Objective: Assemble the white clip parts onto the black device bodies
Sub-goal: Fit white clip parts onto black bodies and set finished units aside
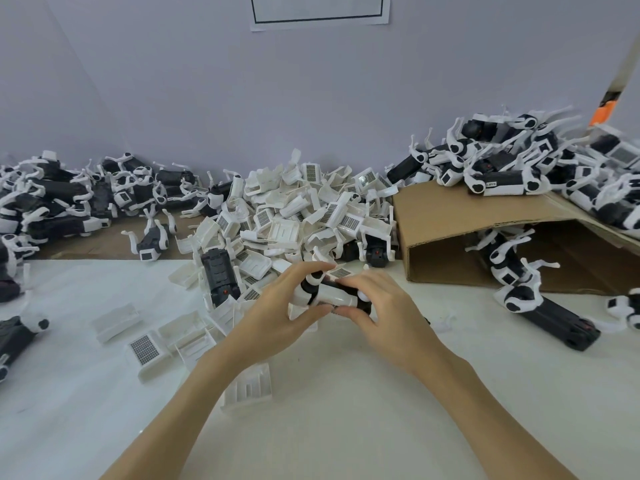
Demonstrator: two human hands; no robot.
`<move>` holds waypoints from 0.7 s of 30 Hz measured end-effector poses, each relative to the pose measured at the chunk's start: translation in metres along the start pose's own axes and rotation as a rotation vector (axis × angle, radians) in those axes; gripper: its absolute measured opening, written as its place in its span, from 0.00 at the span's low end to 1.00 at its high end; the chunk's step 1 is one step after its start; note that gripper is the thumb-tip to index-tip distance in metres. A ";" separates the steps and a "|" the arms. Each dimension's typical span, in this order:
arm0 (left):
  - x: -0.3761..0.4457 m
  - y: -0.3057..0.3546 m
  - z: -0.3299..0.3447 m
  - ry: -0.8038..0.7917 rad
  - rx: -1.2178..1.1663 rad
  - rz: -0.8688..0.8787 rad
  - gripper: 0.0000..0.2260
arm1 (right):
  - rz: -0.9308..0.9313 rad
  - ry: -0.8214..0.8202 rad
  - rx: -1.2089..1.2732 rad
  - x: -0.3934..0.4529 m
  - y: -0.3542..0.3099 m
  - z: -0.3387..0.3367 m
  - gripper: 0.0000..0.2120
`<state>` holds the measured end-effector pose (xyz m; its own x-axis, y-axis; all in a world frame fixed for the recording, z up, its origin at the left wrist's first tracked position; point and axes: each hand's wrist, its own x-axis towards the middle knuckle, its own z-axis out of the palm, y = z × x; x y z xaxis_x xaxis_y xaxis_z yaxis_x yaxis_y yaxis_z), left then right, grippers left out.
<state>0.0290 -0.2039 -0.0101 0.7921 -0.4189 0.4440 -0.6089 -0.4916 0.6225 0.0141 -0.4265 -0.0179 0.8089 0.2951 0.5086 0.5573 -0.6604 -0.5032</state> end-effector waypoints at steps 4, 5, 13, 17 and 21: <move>0.001 0.004 0.000 0.064 -0.058 0.007 0.19 | -0.020 0.000 -0.005 0.001 -0.003 -0.004 0.21; 0.001 0.005 0.000 0.067 -0.085 0.007 0.18 | -0.020 -0.019 -0.009 0.002 -0.005 -0.005 0.22; 0.003 0.017 0.001 0.093 0.061 0.055 0.19 | 0.116 -0.069 0.094 0.005 -0.006 -0.019 0.17; 0.002 0.011 -0.004 -0.006 0.297 0.164 0.29 | 0.258 -0.088 0.475 0.006 -0.005 -0.030 0.13; 0.001 0.008 -0.010 -0.041 0.158 0.208 0.27 | 0.347 -0.228 0.643 0.007 -0.003 -0.031 0.09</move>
<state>0.0256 -0.2007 0.0012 0.6489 -0.5523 0.5234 -0.7600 -0.5037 0.4107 0.0121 -0.4439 0.0094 0.9373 0.3252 0.1253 0.2070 -0.2300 -0.9509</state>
